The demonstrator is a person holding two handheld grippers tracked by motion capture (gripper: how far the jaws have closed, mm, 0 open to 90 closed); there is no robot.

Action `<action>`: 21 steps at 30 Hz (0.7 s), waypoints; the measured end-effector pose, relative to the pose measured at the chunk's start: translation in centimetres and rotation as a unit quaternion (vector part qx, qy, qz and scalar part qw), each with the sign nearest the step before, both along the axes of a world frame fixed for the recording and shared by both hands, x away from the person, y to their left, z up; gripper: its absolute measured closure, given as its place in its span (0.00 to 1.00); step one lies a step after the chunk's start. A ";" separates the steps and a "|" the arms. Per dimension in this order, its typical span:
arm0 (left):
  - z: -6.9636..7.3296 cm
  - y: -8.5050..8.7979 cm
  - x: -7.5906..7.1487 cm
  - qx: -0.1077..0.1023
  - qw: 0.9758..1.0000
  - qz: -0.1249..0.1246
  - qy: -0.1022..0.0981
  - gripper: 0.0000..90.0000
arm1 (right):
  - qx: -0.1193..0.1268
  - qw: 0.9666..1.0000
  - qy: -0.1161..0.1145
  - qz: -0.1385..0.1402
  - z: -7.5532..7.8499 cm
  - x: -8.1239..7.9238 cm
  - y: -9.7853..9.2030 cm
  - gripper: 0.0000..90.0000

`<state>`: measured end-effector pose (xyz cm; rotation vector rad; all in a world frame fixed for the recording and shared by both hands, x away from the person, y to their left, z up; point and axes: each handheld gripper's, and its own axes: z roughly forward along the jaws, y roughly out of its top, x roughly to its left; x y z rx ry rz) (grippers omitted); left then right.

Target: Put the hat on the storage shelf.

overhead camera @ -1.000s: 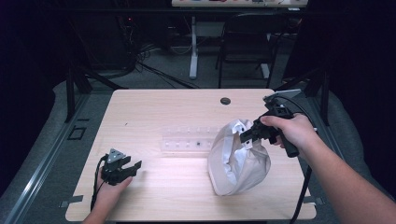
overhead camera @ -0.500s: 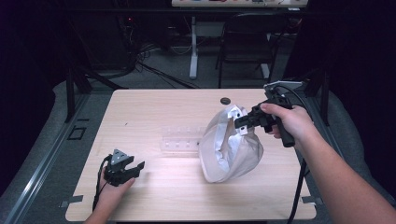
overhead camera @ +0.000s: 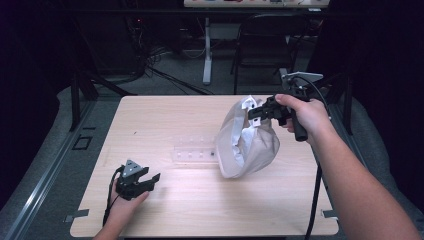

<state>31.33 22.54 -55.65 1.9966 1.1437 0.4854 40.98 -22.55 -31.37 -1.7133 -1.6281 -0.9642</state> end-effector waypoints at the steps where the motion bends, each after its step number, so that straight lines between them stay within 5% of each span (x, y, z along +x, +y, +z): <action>1: 0.2 -0.5 -0.1 0.000 1.000 -0.008 -0.005 0.51 | 0.003 1.000 -0.001 -0.002 0.0 0.2 0.1 0.90; 10: 2.1 -4.1 -0.3 -0.034 0.996 -0.071 -0.041 0.51 | 0.013 1.000 -0.011 -0.025 0.3 1.8 1.2 0.90; 21: 2.9 -7.4 -0.1 -0.027 0.993 -0.101 -0.063 0.51 | 0.015 0.998 -0.017 -0.056 0.0 3.3 2.0 0.90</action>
